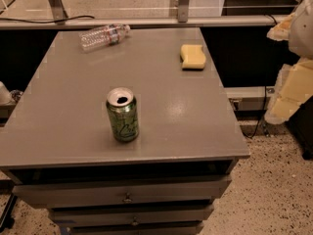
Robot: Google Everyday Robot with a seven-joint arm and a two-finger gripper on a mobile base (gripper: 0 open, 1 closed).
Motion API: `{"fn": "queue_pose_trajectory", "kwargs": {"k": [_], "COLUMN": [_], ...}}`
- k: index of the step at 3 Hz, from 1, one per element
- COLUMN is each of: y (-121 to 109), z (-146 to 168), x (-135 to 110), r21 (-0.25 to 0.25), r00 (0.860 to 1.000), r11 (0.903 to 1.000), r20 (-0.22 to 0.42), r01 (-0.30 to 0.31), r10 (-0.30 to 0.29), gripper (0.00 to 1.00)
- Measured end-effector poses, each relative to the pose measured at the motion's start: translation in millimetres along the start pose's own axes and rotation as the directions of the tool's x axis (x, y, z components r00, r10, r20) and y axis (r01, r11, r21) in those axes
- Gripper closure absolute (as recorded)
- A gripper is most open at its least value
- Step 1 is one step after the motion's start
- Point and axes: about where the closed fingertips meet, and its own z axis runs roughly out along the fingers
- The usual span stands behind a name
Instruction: Pick sponge
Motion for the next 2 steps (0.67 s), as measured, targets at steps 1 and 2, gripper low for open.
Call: {"fn": "queue_pose_trajectory", "kwargs": {"k": [1, 2], "y": [-0.6, -14.5], "z": [-3.0, 9.1], "x": [-0.7, -6.1], "r21": [0.013, 0.042], "r00": [1.000, 0.995], "r11": [0.9999, 0.9973], "r20": [0.012, 0.078], "r01": [-0.002, -0.060], "r10": [0.002, 0.057], "gripper": [0.00, 0.00]}}
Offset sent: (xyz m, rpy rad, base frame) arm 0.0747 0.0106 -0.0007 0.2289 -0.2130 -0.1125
